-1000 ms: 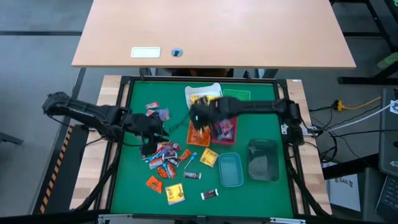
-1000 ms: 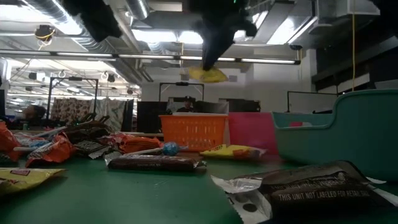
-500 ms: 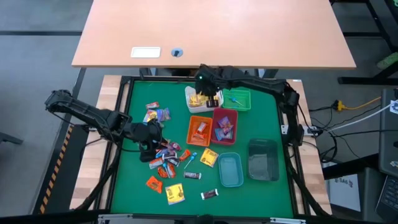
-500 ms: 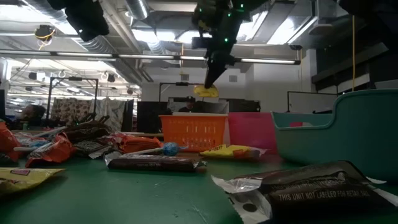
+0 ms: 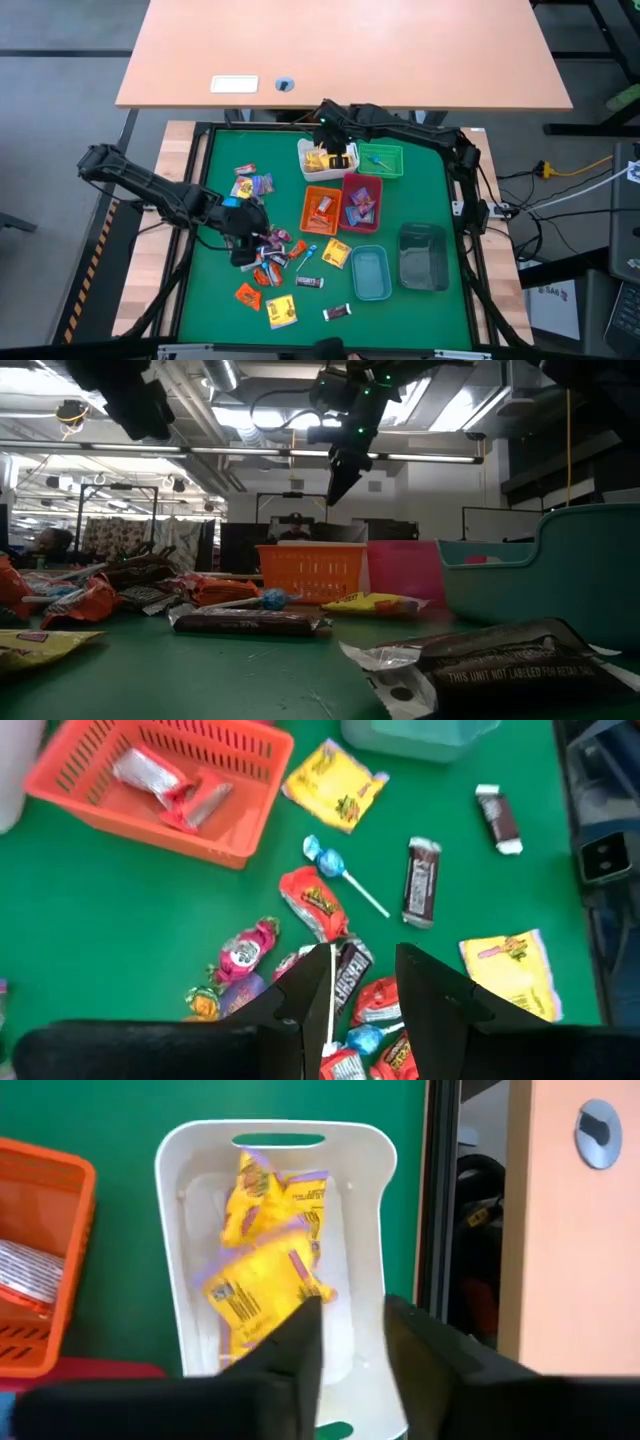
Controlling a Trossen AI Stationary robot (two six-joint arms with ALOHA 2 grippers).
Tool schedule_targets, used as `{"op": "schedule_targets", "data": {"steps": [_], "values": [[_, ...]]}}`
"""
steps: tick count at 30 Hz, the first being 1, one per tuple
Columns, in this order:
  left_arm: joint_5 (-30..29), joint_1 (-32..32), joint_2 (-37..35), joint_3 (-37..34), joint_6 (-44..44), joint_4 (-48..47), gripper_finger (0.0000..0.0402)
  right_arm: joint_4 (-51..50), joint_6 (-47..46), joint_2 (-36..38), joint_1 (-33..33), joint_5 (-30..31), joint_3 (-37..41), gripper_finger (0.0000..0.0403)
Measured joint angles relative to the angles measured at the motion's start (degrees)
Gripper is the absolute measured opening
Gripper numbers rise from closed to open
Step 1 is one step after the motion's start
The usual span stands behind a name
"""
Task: Sort candy
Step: Put the yellow bag of candy into the white bin, then put the brown chocolate into the gray bin
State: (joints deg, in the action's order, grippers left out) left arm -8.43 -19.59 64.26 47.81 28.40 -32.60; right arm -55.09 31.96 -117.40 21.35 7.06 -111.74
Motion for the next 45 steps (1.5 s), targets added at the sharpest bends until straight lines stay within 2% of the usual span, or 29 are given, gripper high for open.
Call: {"op": "schedule_targets", "data": {"steps": [5, 10, 14, 24, 30, 36, 41, 45], "values": [[2.3, 0.1, 4.3, 0.0, 2.8, 0.0, 0.0122, -1.6, -5.6, 1.1, -0.3, 0.7, 0.0, 0.0156], [3.4, 0.2, 8.4, 0.0, 4.1, 0.0, 0.0172, -6.4, -6.1, 5.3, -1.1, -0.1, 0.0, 0.0154], [1.8, 0.2, 11.8, 0.0, 4.1, 0.1, 0.0202, -10.3, -6.0, 9.6, -1.9, -1.3, 0.0, 0.0150], [0.0, 0.2, 21.7, 0.0, 4.1, 1.0, 0.0206, -20.2, -6.2, 16.1, -1.9, -10.8, 0.6, 0.0150], [-0.1, 0.2, 25.4, 0.0, 4.1, 4.3, 0.0204, -18.8, -6.2, 21.3, -1.9, -13.8, 12.2, 0.0150], [-0.1, 0.2, 25.8, 0.0, 4.1, 5.3, 0.0199, -8.3, -9.2, 30.4, -1.9, -13.8, 29.7, 0.0150], [-0.1, 0.2, 25.8, 0.0, 4.1, 5.3, 0.0157, 2.2, -13.4, 36.4, -1.9, -14.7, 40.3, 0.0150], [0.1, 0.2, 25.8, 0.0, 4.5, 5.3, 0.0116, 7.1, -15.4, 37.6, -1.9, -16.6, 45.0, 0.0150]]}}
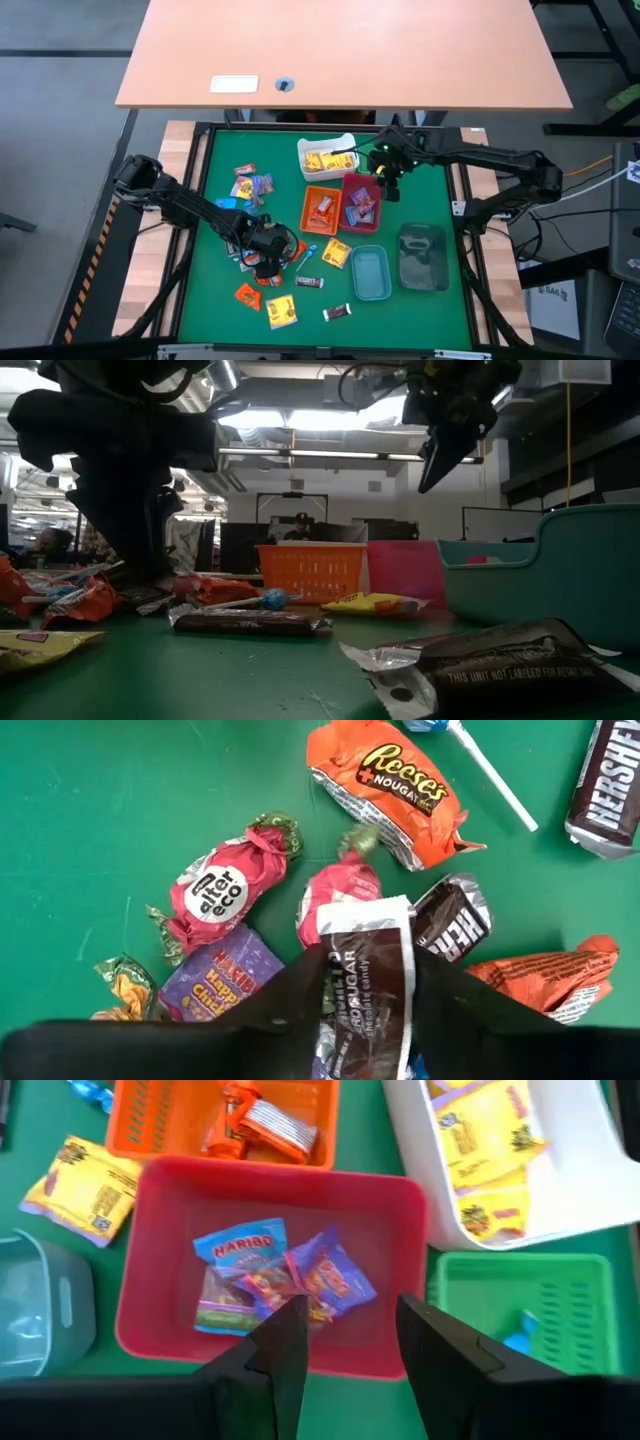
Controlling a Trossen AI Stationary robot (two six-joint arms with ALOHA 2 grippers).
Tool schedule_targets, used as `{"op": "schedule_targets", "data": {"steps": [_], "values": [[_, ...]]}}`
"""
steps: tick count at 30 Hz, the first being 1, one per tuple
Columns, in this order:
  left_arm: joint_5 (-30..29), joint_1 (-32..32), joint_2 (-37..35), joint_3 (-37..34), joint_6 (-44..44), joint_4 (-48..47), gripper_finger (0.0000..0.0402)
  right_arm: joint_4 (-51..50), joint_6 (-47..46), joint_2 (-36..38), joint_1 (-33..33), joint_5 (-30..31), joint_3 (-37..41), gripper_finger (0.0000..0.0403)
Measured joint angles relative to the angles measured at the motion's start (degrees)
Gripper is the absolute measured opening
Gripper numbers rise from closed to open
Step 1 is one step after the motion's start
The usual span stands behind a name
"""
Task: Sort candy
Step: Put the brown chocolate into the gray bin
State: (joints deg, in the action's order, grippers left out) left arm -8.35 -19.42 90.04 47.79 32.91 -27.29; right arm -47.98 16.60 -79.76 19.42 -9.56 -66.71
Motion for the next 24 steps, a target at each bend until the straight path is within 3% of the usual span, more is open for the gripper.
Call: {"op": "schedule_targets", "data": {"steps": [12, 19, 24], "values": [[1.0, 0.3, -0.2, 2.8, 0.6, -0.6, 0.0050, 10.3, -0.4, 0.0, -0.2, -12.8, 3.4, 0.0150], [0.1, 3.3, -0.2, 8.7, -3.5, -0.5, 0.0045, 15.6, -0.4, 0.0, -3.2, -13.6, 3.4, 0.0150], [-3.9, 6.2, -0.2, 13.3, -8.0, -0.4, 0.0045, 16.5, -0.3, 0.0, -6.5, -13.6, 3.4, 0.0150]]}}
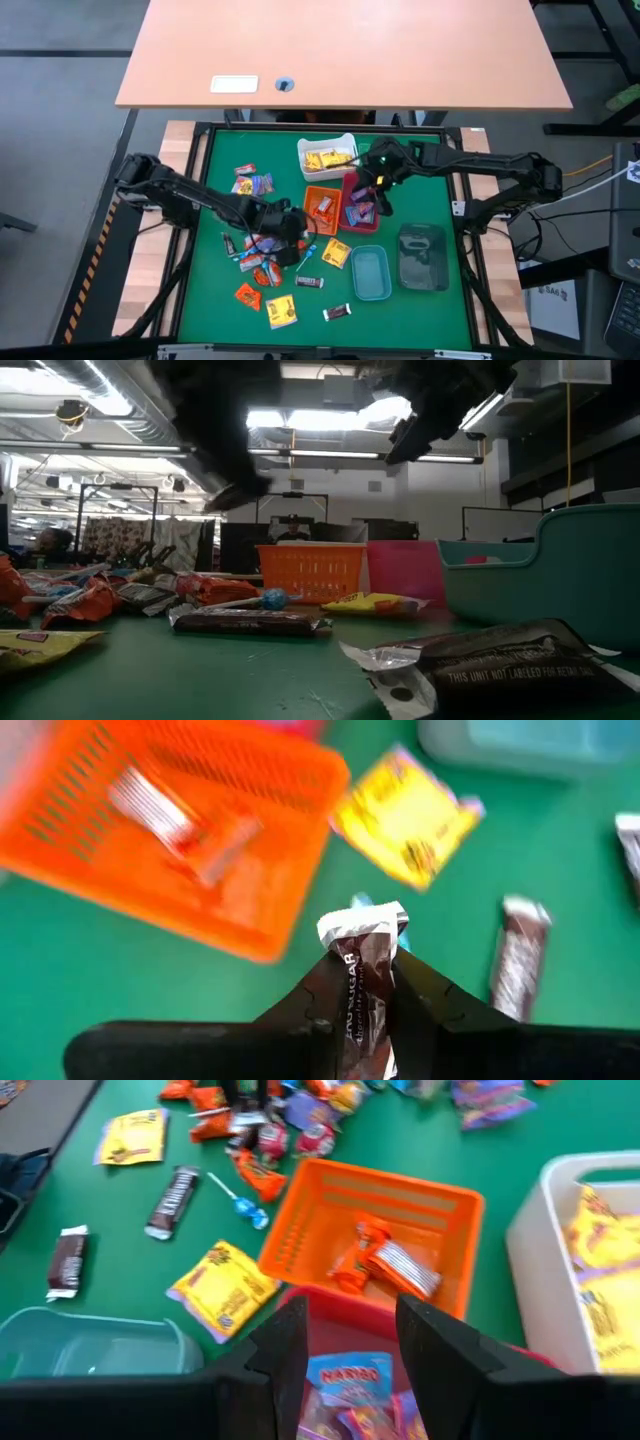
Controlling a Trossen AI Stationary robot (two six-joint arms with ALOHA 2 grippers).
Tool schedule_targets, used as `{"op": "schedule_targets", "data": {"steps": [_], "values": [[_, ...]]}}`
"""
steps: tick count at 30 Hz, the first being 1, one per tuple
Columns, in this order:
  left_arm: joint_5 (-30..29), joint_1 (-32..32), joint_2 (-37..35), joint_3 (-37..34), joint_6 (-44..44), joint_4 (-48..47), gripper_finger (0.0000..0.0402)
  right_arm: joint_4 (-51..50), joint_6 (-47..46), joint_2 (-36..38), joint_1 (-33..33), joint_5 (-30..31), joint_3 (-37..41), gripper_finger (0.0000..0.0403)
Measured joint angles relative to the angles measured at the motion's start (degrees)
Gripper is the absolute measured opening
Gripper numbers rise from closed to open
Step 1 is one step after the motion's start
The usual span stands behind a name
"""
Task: Sort candy
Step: Put the brown chocolate into the gray bin
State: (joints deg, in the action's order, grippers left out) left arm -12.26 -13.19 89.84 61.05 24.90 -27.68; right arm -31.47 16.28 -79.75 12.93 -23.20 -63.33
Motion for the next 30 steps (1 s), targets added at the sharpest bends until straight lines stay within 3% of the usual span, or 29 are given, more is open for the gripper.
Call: {"op": "schedule_targets", "data": {"steps": [14, 23, 30], "values": [[-7.2, 6.3, 0.0, 2.6, -5.1, 13.0, 0.0046, 3.0, 0.5, 0.0, -6.5, 0.6, 0.0, 0.0150], [-7.4, 7.0, 0.0, 2.6, -7.6, 23.7, 0.0046, 5.0, 0.1, 0.0, -9.5, 0.8, 0.0, 0.0150], [-7.4, 6.4, 0.0, 2.6, -9.5, 30.7, 0.0046, 9.4, -5.2, 0.0, -11.9, 12.1, 0.0, 0.0150]]}}
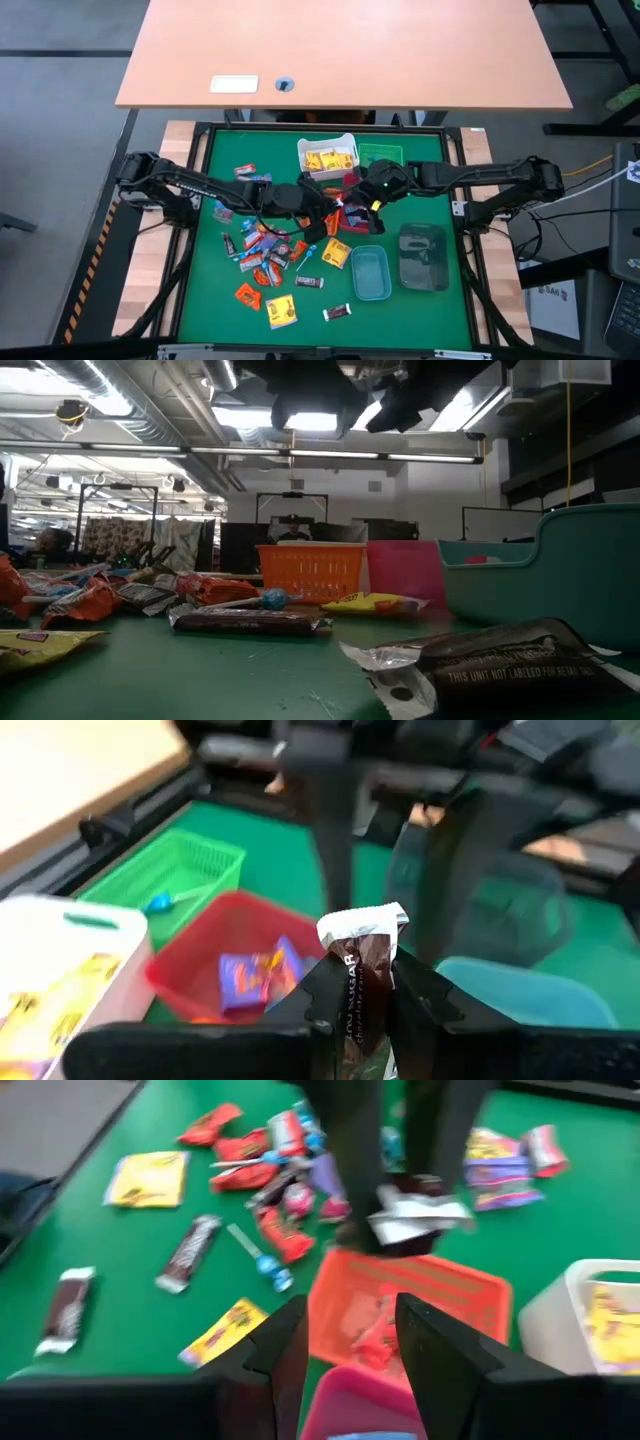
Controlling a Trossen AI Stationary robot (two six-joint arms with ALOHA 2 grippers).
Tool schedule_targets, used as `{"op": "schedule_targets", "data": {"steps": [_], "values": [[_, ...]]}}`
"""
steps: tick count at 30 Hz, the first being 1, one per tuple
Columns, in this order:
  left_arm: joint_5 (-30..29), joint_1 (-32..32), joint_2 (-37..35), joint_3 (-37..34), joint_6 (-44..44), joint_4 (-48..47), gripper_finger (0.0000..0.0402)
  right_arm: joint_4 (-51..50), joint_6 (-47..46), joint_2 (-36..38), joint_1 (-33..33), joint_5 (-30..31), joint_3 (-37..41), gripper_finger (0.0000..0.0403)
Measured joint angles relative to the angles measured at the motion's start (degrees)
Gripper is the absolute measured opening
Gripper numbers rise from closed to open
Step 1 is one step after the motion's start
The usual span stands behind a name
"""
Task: Sort candy
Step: Put the brown chocolate into the gray bin
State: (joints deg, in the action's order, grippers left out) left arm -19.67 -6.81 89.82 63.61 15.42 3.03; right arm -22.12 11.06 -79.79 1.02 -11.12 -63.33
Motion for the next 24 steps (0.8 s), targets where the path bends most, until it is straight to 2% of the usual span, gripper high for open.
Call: {"op": "schedule_targets", "data": {"steps": [4, 12, 24], "values": [[0.0, -0.6, 0.0, 0.0, -2.9, 5.3, 0.0046, 2.7, -0.6, 0.0, 0.0, 0.7, 0.0, 0.0150], [-0.1, -1.3, 0.0, 0.0, -7.1, 10.0, 0.0046, 7.7, -0.8, 0.0, 0.1, -9.1, 0.0, 0.0150], [-0.3, -1.3, 0.0, 0.0, -8.5, 10.5, 0.0046, 9.8, -0.8, 0.0, 0.1, -9.5, 0.0, 0.0150]]}}
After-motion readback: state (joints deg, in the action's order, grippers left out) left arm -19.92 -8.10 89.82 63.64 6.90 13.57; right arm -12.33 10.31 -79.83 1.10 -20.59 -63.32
